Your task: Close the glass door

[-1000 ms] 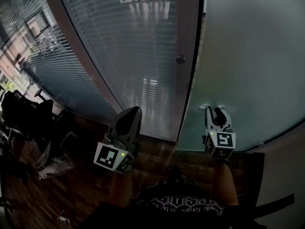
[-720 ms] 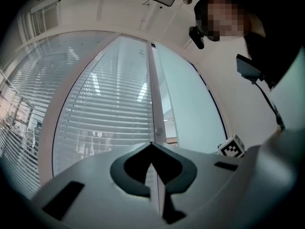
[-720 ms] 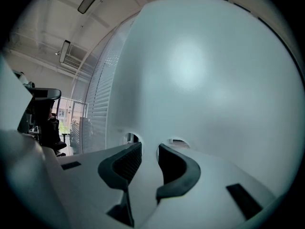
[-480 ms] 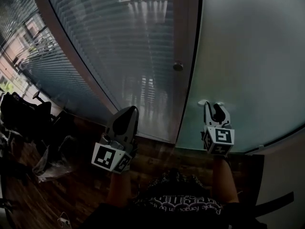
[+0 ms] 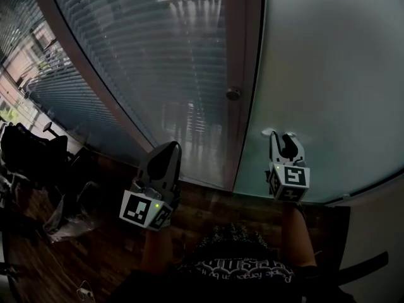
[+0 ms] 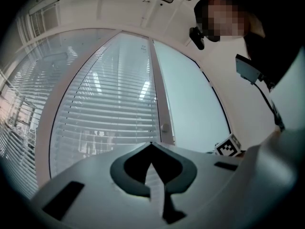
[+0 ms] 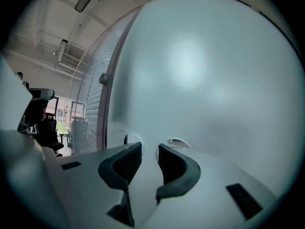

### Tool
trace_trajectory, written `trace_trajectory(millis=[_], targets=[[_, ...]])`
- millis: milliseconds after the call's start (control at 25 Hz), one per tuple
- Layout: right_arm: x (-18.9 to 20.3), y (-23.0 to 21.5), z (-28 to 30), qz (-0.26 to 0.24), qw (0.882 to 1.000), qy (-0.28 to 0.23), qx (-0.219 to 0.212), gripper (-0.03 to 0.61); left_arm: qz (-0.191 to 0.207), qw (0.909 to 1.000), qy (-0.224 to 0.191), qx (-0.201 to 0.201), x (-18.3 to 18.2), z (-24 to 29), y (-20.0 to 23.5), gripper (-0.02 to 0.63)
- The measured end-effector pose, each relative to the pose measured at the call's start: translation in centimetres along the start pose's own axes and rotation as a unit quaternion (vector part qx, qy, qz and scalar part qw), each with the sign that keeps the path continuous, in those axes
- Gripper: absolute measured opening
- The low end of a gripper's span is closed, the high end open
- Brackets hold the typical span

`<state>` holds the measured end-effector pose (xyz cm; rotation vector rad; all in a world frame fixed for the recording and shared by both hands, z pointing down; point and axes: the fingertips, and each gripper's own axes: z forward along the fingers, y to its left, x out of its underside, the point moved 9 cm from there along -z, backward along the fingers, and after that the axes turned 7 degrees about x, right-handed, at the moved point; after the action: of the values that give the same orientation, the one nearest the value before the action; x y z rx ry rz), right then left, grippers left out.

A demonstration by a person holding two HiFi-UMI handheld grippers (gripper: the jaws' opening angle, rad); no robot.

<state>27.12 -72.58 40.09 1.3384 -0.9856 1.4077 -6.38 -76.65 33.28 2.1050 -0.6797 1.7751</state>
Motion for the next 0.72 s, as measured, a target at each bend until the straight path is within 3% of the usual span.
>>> trace_trajectory(millis=[720], targets=[[-0.2, -0.3, 1.9, 0.003, 1.000, 0.001, 0.007, 0.110, 0.004, 1.0000, -0.003, 0.001, 0.0, 0.8, 0.7, 0.002]])
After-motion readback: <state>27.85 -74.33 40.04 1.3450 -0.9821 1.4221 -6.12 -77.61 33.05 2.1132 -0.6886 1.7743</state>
